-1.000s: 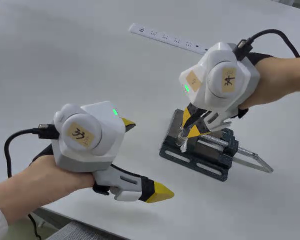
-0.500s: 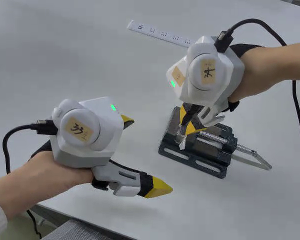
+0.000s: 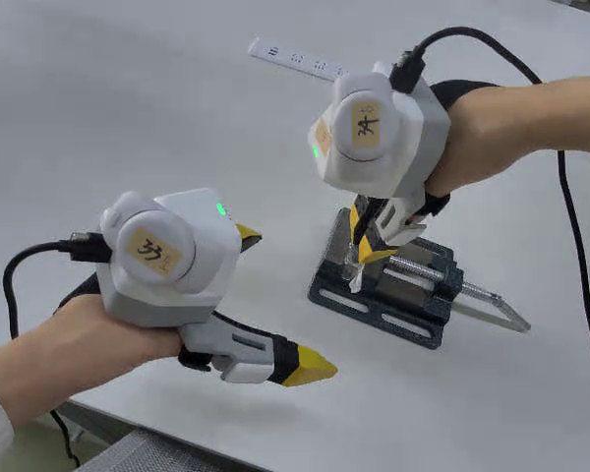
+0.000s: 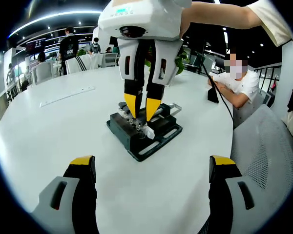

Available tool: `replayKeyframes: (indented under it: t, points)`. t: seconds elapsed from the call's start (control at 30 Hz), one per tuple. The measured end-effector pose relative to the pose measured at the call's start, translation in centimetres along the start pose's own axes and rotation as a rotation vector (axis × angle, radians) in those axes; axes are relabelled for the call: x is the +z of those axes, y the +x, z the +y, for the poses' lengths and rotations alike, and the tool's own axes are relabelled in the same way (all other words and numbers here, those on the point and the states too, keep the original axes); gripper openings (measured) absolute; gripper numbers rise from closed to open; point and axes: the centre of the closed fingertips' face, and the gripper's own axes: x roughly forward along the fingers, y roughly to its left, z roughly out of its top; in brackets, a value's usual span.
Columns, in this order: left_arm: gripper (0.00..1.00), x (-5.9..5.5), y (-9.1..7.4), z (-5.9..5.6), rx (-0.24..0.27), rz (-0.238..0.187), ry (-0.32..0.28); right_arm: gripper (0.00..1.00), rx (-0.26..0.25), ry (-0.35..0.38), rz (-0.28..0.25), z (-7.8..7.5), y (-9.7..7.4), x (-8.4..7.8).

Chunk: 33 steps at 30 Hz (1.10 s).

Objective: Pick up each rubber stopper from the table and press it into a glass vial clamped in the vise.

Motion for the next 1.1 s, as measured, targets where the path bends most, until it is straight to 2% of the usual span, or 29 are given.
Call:
replayKeyframes:
  t: [0.13, 0.27, 0.67, 0.83, 1.0, 1.1]
  points:
    - [0.96, 0.06, -0.02, 0.09, 0.002, -0.001, -0.002, 0.03, -0.01, 0.046, 0.018, 0.18, -0.04, -0.1]
    - [0.96, 0.08, 0.05, 0.04, 0.003, 0.0, -0.004, 0.04, -0.021, 0.042, 0.024, 0.19, -0.03, -0.16]
    - [0.95, 0.07, 0.11, -0.14, 0.002, 0.004, -0.006, 0.06, -0.011, 0.004, -0.015, 0.05, -0.02, -0.42]
    - [0.95, 0.0, 0.12, -0.17, 0.0, 0.008, -0.007, 0.07, -0.023, -0.028, -0.022, 0.14, 0.0, -0.35]
    - [0.95, -0.01, 0.15, -0.29, -0.004, 0.01, -0.003, 0.11, -0.019, -0.017, -0.037, 0.33, -0.05, -0.28]
    - [0.95, 0.05, 0.15, -0.32, -0.005, 0.009, -0.003, 0.13, -0.035, -0.016, -0.041, 0.1, -0.45, -0.55]
